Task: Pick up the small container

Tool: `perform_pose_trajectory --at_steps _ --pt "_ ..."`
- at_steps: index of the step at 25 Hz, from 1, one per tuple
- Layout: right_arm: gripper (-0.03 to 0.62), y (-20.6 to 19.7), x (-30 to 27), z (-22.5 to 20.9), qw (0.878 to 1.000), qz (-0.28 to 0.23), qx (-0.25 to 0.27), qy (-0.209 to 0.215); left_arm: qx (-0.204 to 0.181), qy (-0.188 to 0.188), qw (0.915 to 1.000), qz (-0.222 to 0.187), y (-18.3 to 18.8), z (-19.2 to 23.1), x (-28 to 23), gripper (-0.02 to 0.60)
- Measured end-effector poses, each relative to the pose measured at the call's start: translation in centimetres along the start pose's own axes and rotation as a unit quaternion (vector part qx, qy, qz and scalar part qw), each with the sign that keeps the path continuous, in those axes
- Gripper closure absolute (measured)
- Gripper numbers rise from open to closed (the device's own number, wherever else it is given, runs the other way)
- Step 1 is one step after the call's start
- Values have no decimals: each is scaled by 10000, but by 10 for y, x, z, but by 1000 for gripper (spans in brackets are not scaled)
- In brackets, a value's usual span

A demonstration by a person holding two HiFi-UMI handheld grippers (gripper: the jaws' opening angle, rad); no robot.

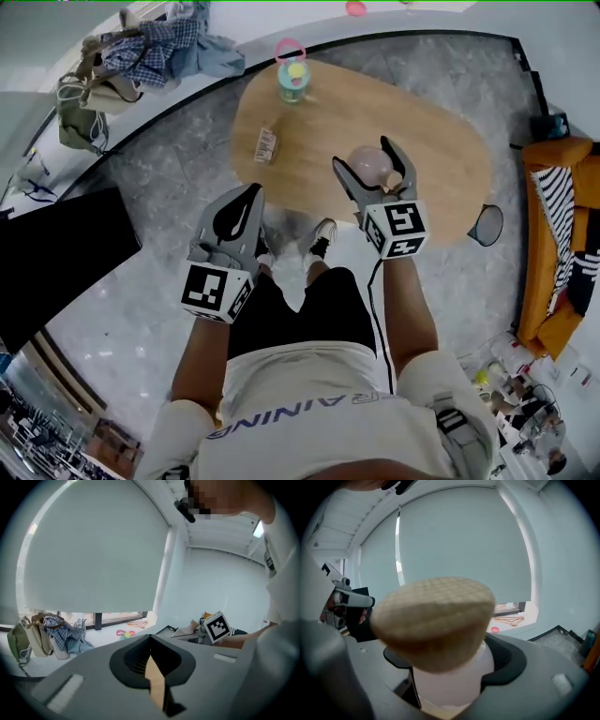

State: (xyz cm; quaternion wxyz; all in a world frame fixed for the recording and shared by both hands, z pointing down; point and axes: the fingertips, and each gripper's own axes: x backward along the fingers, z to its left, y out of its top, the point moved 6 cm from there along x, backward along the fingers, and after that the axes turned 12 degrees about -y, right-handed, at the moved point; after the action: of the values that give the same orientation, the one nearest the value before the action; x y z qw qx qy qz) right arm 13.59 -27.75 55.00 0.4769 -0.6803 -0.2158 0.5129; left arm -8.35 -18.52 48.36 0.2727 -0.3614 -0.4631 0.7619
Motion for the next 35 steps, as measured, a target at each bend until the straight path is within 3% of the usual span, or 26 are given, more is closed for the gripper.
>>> perform_pose_trajectory --at_steps 9,17,27,35 --pt "166 105 118 6 9986 -518 -81 -12 -81 -459 9972 -580 83 -59 35 581" --pt "166 184 214 6 9922 -1247 -1 -46 -680 -949 9873 -1081 157 -110 56 581" --pt "163 214 259 9 9865 -1635 -43 -98 -1036 -1238 9774 -1361 195 -133 69 580" --pt "161 216 259 16 9863 -1649 -13 -16 -1032 -1265 9764 -1413 200 -137 73 581"
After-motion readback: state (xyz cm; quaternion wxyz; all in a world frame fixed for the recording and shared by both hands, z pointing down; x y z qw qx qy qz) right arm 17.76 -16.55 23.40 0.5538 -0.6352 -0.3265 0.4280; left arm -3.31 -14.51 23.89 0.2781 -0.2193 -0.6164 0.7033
